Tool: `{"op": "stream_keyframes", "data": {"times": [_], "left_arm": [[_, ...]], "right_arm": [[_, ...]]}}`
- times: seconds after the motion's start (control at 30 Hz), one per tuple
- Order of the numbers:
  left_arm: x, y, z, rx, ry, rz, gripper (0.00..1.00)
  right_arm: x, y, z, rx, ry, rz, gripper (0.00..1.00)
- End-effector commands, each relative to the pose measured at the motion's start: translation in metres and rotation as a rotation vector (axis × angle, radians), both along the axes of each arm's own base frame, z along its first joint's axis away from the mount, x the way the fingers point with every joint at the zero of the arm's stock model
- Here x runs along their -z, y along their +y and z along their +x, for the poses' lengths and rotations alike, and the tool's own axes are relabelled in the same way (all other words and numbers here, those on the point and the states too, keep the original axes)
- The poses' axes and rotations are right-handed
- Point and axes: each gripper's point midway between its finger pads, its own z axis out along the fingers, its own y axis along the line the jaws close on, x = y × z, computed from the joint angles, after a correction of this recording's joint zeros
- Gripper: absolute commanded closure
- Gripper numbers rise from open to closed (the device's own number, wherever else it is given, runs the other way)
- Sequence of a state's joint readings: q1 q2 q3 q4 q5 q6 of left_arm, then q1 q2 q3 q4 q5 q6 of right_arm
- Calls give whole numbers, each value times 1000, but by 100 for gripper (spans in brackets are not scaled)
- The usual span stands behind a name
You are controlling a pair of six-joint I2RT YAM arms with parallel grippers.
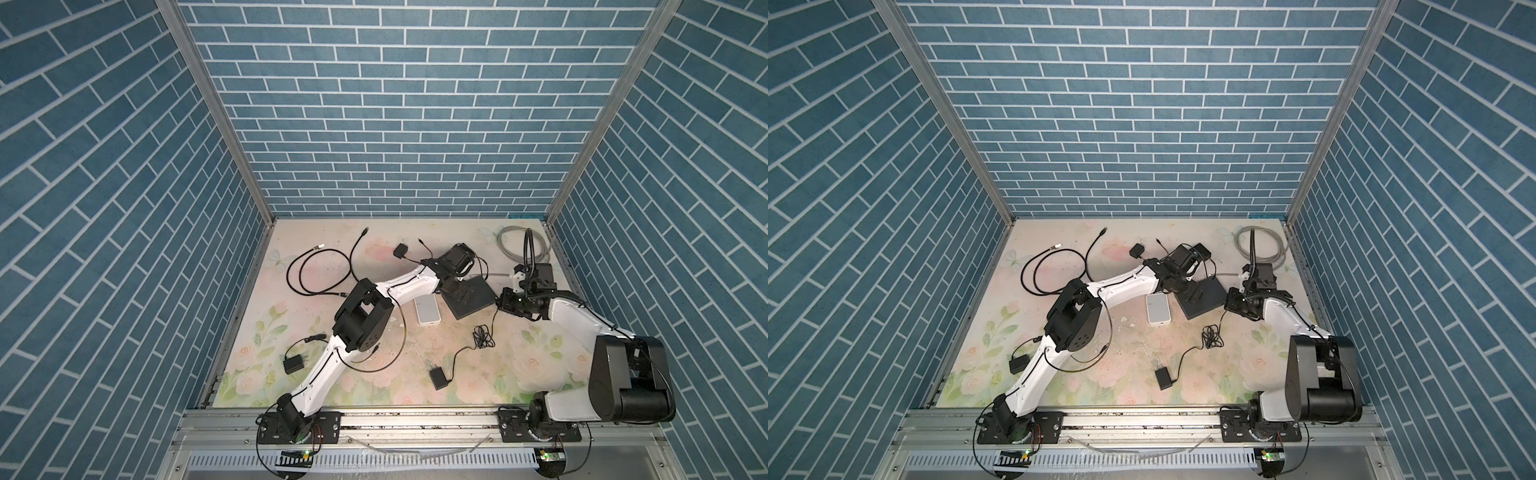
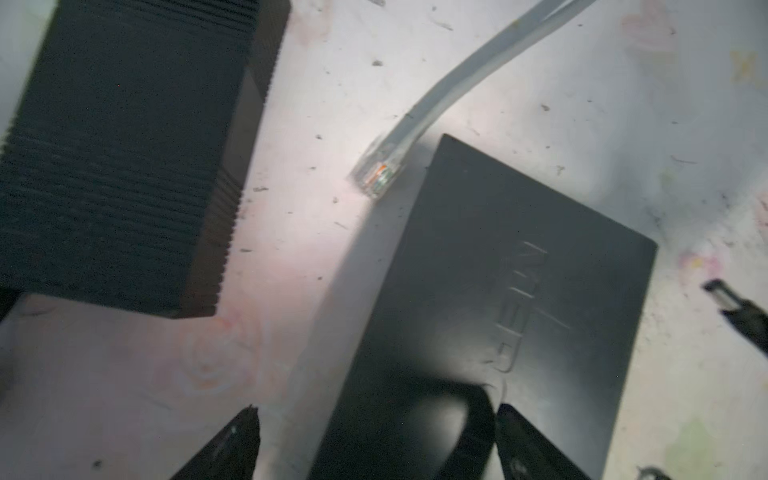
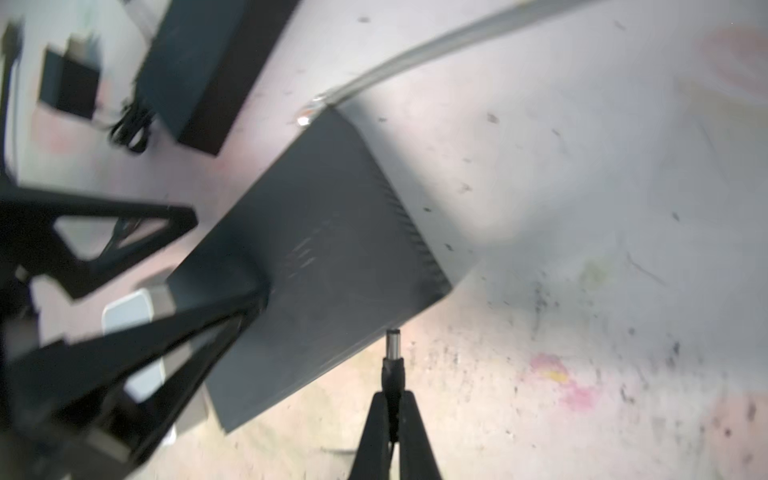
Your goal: Insert the plug into the switch port
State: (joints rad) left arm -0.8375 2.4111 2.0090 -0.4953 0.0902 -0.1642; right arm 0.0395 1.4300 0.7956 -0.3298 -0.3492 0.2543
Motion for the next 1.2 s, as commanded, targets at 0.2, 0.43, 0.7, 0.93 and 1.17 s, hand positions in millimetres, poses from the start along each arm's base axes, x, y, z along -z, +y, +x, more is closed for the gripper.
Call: {"op": "stream_keyframes", "data": {"times": [0.2, 0.43, 0.7, 0.93, 1.17], "left_arm": [[-16, 29, 31, 12, -21, 50, 8], [-19, -2, 31, 92, 23, -53, 8], [-4, -21, 22, 155, 41, -44, 7], [7, -18, 21, 143, 59, -38, 7], [12, -17, 18, 114, 99, -54, 7]], "right_arm": [[3, 8, -31, -462, 60, -104, 100], [24, 2, -52, -514, 38, -163, 100], [21, -16, -17, -484, -51, -317, 100], [15, -30, -8, -489, -173, -454, 100], [5, -29, 3, -476, -273, -515, 100]]}}
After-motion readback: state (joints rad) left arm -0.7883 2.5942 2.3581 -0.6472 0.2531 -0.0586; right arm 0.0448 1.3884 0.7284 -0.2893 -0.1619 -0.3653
